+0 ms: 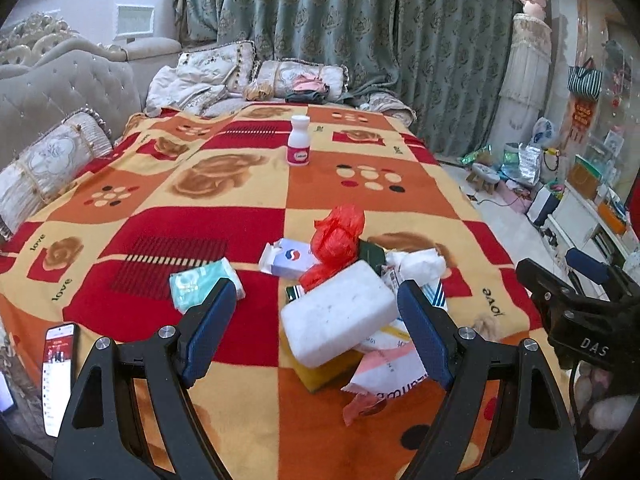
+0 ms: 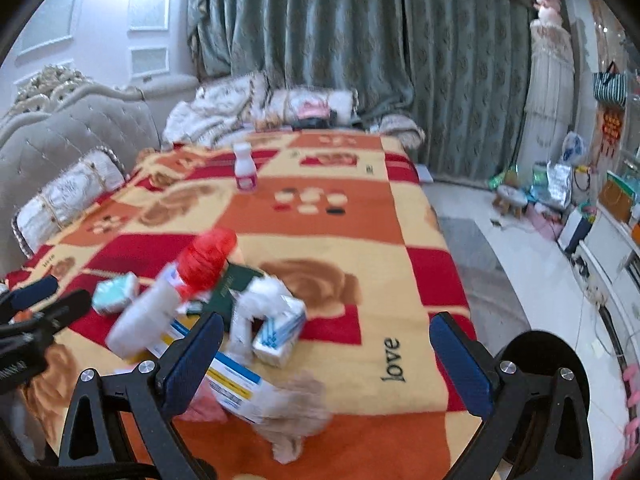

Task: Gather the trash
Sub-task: 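Move both tools over the cluttered items on the bedspread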

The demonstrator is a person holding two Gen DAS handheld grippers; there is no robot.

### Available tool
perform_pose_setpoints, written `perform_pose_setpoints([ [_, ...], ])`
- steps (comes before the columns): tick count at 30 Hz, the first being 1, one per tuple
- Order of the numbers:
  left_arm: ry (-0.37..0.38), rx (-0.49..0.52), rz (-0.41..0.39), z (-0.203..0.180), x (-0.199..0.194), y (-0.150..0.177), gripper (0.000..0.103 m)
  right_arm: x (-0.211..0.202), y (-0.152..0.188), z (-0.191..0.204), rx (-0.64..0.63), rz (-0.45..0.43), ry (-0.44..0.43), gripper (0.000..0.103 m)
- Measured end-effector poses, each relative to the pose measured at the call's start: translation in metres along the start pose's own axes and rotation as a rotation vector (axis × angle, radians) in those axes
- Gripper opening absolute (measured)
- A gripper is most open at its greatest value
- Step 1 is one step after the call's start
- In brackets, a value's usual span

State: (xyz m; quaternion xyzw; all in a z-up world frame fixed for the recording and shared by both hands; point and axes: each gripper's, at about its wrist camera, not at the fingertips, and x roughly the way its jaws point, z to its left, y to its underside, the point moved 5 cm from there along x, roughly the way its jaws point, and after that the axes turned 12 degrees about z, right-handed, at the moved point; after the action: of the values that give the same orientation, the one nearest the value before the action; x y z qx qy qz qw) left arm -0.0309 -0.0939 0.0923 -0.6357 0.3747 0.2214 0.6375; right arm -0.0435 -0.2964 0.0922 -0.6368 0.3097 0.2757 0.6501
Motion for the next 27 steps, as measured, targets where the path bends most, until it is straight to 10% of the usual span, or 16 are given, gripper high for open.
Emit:
perform_pose_setpoints([
  [27,-0.025,-0.007,-0.057,0.004,-0.012,-0.014,0.082,-0.024,-0.016,0.018,-0.010,-0.109,-0.042,0.103],
])
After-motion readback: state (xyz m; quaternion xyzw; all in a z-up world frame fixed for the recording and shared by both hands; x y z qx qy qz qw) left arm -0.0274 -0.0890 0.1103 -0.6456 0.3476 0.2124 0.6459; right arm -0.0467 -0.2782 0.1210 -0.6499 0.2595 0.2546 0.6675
